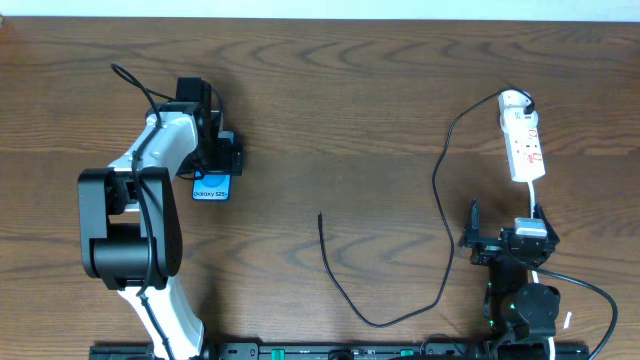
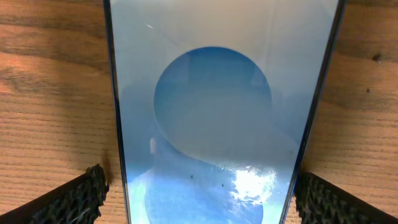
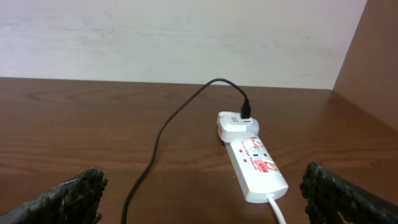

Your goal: Plug charger to phone and switch on socket

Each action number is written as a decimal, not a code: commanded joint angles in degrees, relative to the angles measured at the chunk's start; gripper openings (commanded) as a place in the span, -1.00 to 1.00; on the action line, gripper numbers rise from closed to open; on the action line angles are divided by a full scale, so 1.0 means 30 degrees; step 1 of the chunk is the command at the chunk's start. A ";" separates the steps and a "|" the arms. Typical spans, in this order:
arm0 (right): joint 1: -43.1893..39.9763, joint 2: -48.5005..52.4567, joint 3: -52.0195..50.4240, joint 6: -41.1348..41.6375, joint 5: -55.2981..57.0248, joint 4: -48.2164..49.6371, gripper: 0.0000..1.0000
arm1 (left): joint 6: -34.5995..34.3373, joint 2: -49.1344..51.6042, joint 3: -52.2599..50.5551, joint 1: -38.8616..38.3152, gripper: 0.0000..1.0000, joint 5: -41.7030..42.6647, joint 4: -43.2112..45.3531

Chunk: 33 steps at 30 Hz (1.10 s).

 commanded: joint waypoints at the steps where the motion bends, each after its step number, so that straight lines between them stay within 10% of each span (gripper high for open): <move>1: 0.0131 -0.0138 -0.0029 0.0240 0.0080 -0.0080 0.99 | 0.0670 0.0335 -0.0612 0.0000 0.96 -0.0678 -0.0270; 33: 0.0131 -0.0138 -0.0029 0.0240 0.0080 -0.0080 0.98 | 0.1661 0.0335 -0.0605 0.0000 0.96 0.0029 -0.0692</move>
